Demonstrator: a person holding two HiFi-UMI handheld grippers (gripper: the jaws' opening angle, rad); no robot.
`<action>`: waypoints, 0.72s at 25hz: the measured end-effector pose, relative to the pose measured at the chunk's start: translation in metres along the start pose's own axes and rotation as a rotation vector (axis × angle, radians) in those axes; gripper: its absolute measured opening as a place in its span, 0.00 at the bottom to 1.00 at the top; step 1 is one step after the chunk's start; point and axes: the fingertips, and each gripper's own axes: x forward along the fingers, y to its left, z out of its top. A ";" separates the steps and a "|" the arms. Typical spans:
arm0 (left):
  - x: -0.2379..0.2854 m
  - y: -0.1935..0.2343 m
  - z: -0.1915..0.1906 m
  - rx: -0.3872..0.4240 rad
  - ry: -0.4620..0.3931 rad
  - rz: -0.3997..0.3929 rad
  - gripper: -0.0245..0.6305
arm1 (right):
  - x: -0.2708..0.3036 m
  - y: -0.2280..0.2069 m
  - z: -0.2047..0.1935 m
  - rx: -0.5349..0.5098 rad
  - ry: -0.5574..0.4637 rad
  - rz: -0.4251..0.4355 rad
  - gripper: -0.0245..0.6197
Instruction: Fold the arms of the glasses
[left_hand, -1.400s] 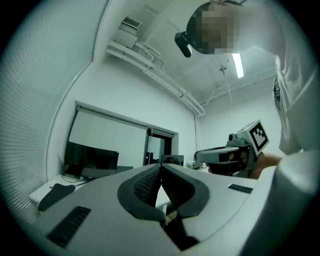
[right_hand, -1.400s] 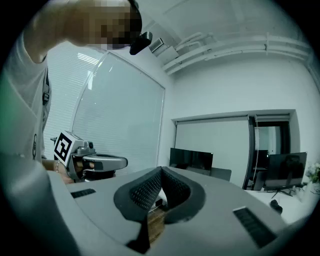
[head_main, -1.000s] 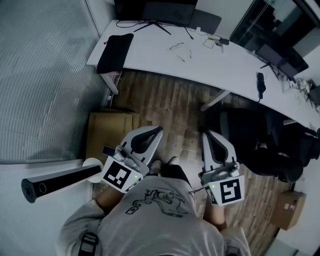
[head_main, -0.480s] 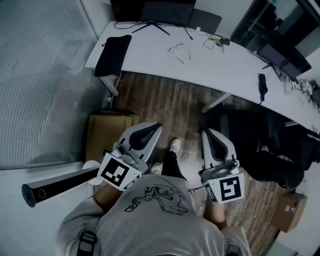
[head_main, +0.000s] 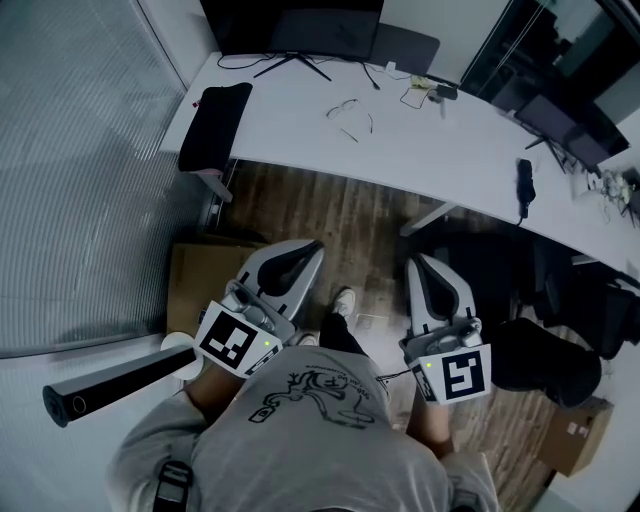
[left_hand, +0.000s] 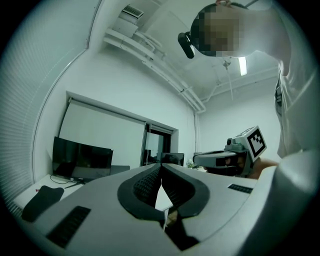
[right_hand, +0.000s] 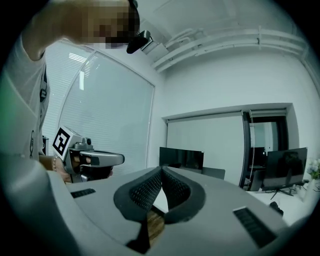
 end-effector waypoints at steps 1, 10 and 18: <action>0.009 0.000 0.000 -0.008 0.002 -0.003 0.07 | 0.002 -0.008 0.000 0.002 0.001 0.000 0.05; 0.078 0.002 0.005 -0.019 0.008 -0.001 0.07 | 0.019 -0.073 0.002 0.017 -0.006 0.000 0.05; 0.126 0.000 0.004 -0.017 0.011 -0.010 0.07 | 0.028 -0.118 -0.003 0.030 -0.007 -0.001 0.05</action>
